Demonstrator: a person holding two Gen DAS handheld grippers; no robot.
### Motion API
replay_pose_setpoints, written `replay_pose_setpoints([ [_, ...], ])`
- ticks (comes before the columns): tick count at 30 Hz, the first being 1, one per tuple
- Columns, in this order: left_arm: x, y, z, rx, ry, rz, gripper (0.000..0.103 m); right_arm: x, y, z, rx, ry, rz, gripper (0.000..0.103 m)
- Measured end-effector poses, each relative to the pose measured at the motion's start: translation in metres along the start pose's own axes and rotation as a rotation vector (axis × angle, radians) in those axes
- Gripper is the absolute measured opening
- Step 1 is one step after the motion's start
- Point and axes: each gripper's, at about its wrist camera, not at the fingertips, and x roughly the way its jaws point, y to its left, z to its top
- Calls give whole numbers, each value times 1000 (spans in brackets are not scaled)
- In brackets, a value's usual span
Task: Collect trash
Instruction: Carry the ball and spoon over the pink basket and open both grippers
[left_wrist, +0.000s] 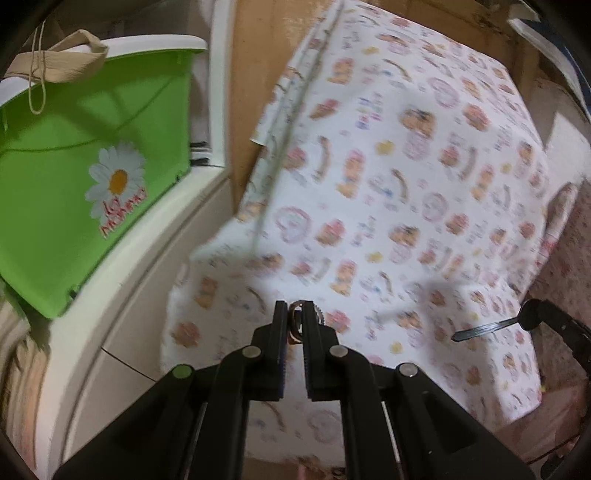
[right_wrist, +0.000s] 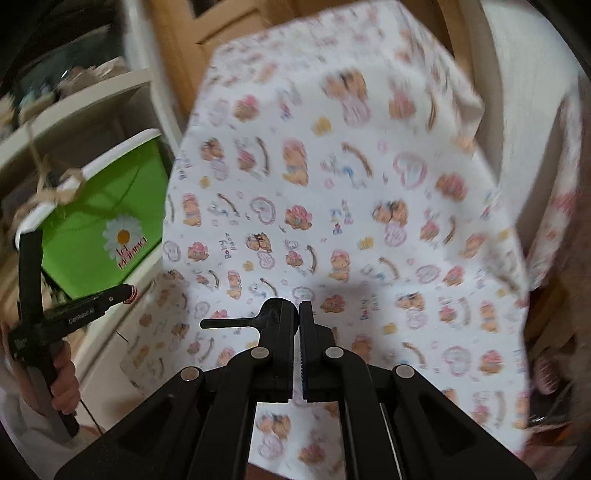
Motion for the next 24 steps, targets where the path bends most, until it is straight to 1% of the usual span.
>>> replay_pose_setpoints([
  [1,-2,-5,-4,7,3,-13,6,-8,3,-2,-11,-10,1,3],
  [2,-3,-10,-7,15,3,-14,6,-15,5,-4,-16,-10,28,3],
  [4,-7,-22,-16,36,5,-11,6,-23,6,-8,-10,18,117,3],
  [5,-10,-25,-19,33,8,-18,6,-27,9,-12,-11,14,110,3],
  [6,-13,-27,-24,18,18,-33,6,-31,11,-15,-26,5,78,3],
  [7,-19,-28,-30,-19,34,-62,6,-34,14,-19,-50,-1,36,3],
  [8,-25,-29,-35,-40,34,-87,6,-37,15,-22,-54,-3,24,3],
  [9,-32,-33,-42,-41,24,-94,6,-39,13,-26,-38,-6,24,3],
  [11,-43,-43,-54,-9,4,-80,6,-46,9,-33,-6,-19,20,3],
  [13,-48,-52,-64,8,13,-90,6,-52,7,-38,8,-26,-1,3],
  [15,-51,-56,-71,14,17,-84,6,-57,6,-43,18,-15,-59,3],
  [17,-55,-59,-78,19,16,-76,6,-60,6,-46,11,-5,-69,3],
  [19,-58,-63,-85,31,12,-50,6,-63,7,-50,0,-21,-71,3],
  [21,-60,-64,-90,31,16,-51,6,-65,8,-56,-10,-30,-118,3],
  [22,-61,-64,-92,26,20,-56,6,-66,7,-57,-5,-31,-115,3],
  [24,-59,-66,-95,21,27,-60,6,-67,4,-62,18,-17,-70,3],
])
